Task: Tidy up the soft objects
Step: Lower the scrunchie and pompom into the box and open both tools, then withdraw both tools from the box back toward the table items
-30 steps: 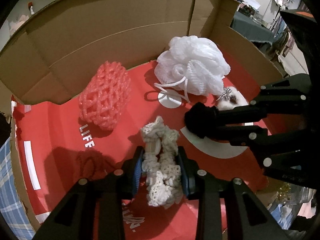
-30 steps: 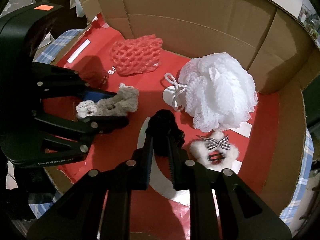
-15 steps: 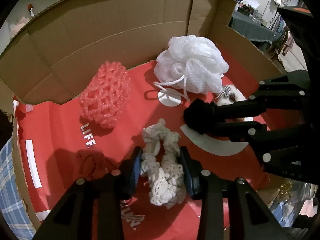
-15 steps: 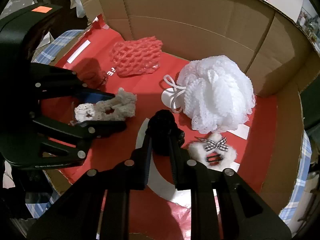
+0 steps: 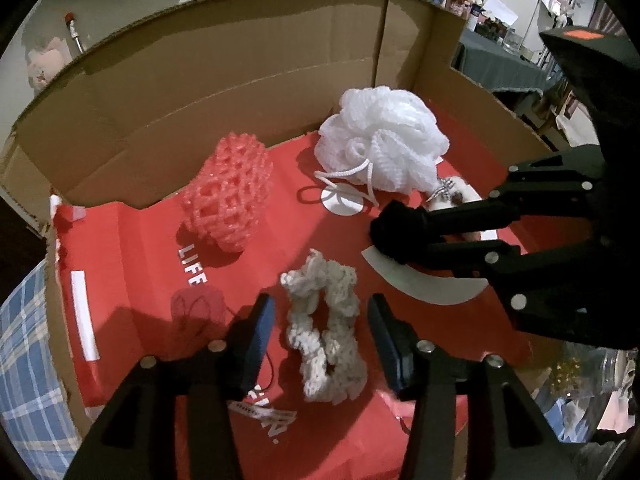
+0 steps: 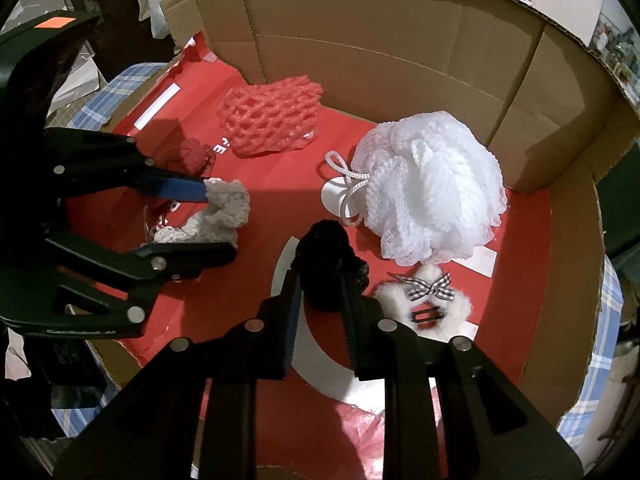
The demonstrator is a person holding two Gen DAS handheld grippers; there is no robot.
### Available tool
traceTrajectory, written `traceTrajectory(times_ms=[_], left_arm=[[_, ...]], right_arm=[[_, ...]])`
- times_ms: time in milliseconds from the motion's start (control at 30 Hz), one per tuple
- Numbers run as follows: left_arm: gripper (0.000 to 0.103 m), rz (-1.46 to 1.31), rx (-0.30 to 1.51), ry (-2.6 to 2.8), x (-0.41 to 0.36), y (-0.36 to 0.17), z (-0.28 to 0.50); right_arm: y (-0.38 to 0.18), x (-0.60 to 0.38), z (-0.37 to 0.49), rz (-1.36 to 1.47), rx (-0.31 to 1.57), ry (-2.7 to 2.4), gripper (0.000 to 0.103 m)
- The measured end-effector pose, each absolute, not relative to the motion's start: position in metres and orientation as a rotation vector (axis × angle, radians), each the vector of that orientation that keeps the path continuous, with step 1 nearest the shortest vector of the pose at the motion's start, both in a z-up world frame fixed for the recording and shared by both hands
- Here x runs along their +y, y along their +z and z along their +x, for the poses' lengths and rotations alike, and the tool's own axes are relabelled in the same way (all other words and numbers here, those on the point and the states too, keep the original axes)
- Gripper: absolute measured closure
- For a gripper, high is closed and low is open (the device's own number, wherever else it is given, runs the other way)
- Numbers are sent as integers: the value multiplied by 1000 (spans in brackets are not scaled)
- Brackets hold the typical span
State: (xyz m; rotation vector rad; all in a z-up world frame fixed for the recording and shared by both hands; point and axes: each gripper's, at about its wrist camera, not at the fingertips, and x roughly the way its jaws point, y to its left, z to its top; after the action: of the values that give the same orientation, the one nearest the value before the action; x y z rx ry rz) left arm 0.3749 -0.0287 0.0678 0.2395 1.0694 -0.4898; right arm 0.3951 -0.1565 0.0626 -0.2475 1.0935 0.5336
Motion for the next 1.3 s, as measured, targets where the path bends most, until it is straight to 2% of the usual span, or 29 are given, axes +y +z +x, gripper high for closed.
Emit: traceTrajectory(times_ms=[100,133,167,200,333,500,667,767,900,1000,1300], left_arm=[[49,227,1052,-490,-25,74,369],[49,222,1046,-489,-23,77,367],[49,216,1039,-489,-21,79,364],[48,212,1032,-490,-19,82,361],[43,193,990,-483,-13,98,346],[30,147,899,-469,-8,132,312],[14,116,782,-451,-1,168,267],[7,107,711,-440,1,187,236],[4,127,612,-429,1,206,189],[0,113,551,-421,1,216,158],[0,80,440,-369,3,217,84]], right_arm=[[65,-157,393,-240,1087,533,74],[67,-157,391,-236,1081,531,64],[69,-158,389,-231,1068,528,48],[72,-159,387,-229,1056,525,44],[87,-162,377,-217,1029,501,44],[121,-173,351,-179,970,476,43],[160,-184,307,-149,875,451,30],[179,-188,278,-134,822,454,26],[203,-196,227,-128,725,437,25],[213,-199,195,-125,663,426,19],[220,-204,92,-124,500,389,16]])
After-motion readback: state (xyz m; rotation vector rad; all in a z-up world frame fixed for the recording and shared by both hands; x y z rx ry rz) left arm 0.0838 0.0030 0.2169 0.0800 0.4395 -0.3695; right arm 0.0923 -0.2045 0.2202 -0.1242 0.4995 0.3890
